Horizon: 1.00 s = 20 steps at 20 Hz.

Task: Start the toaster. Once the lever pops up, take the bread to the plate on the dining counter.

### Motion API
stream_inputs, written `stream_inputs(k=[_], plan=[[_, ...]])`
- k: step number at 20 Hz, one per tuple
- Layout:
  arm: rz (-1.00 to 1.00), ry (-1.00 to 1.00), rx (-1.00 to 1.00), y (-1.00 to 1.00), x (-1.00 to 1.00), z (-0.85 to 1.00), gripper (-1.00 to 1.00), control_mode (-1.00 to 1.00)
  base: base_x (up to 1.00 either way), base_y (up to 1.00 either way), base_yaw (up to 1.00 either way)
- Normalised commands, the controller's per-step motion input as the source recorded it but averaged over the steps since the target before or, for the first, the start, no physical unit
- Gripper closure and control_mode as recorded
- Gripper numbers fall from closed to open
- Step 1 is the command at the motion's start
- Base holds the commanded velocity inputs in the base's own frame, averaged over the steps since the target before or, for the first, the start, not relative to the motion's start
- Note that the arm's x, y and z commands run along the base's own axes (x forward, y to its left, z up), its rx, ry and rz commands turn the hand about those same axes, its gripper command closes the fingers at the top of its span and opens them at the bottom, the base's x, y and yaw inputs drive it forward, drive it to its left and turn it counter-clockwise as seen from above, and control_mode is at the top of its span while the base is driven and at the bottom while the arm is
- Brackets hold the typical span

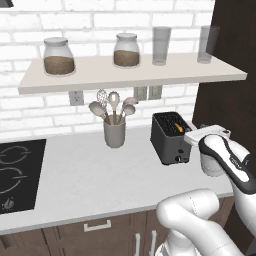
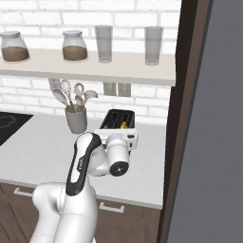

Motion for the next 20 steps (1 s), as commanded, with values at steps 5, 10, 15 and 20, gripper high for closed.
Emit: stream_inputs(k=[5,10,15,20], plan=[[0.00,0.00,0.00,0.00,0.00,0.00,-1.00,-1.00,0.00,0.00,0.00],[0.00,0.00,0.00,0.00,0.00,0.00,-1.00,-1.00,0.00,0.00,0.00],[0.00,0.00,0.00,0.00,0.00,0.00,-1.00,-1.00,0.00,0.00,0.00],[0.00,0.00,0.00,0.00,0.00,0.00,-1.00,-1.00,0.00,0.00,0.00]])
